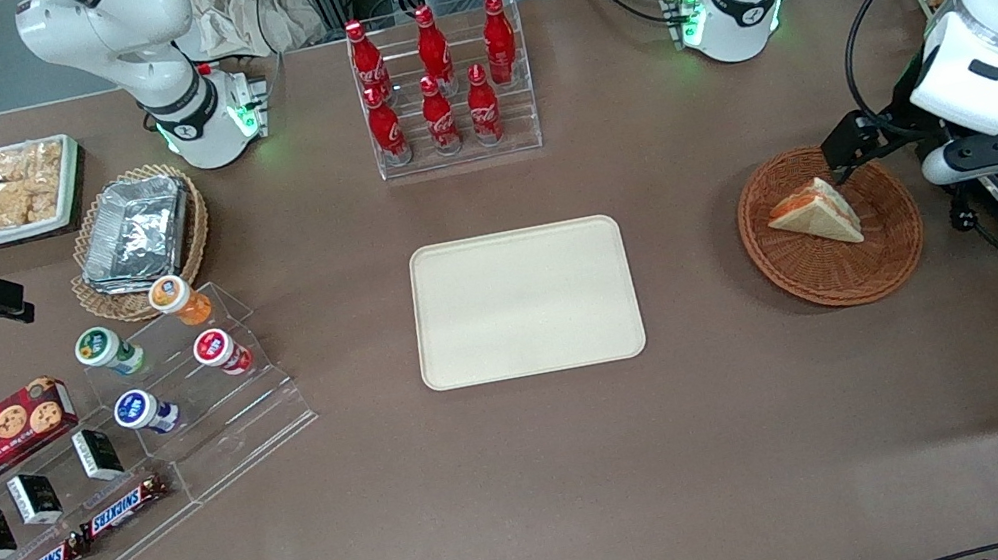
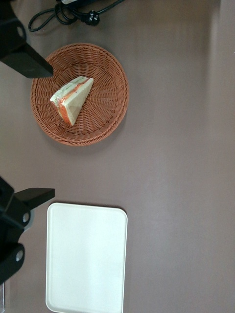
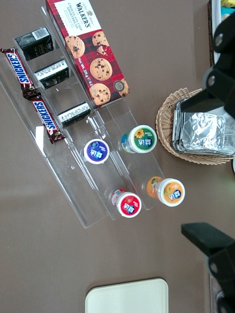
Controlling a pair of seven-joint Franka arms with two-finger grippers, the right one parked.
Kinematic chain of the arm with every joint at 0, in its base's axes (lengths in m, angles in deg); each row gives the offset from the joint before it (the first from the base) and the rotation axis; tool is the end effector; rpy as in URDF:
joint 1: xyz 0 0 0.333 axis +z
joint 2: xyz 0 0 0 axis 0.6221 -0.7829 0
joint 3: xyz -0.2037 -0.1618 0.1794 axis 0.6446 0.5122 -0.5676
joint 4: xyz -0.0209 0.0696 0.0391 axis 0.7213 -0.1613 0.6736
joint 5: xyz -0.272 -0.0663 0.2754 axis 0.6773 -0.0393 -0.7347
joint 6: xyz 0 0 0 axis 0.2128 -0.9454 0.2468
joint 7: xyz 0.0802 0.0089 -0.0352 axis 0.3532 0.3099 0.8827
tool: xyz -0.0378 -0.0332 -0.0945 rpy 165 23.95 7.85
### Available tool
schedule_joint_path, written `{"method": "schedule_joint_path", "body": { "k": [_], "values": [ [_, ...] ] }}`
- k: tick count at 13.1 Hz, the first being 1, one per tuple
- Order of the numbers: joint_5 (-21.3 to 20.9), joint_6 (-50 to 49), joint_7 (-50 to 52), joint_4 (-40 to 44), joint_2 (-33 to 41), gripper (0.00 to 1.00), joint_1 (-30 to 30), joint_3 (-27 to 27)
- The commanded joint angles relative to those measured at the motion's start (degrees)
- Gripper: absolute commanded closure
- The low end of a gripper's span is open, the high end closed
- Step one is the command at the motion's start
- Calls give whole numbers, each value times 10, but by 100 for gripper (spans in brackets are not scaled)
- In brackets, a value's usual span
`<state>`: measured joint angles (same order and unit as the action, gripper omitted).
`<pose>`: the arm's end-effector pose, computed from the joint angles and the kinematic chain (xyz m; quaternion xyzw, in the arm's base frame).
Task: Place sandwich from basket to tray
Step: 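Raise the left gripper and move it above the wicker basket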
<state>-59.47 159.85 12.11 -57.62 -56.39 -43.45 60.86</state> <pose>0.5565 -0.1112 0.6130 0.9992 0.0242 0.0181 0.0258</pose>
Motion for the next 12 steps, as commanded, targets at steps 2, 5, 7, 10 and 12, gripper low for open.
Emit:
{"method": "schedule_joint_path", "body": {
  "k": [2, 5, 7, 10, 12],
  "values": [
    [-2, -13, -6, 15, -3, 0, 1, 1],
    [-3, -15, -6, 18, -4, 0, 1, 1],
    [-3, -15, -6, 15, -5, 0, 2, 0],
    [-4, -16, 3, 13, -4, 0, 3, -1],
    [-5, -25, 22, 15, -2, 0, 6, -4]
  ]
}}
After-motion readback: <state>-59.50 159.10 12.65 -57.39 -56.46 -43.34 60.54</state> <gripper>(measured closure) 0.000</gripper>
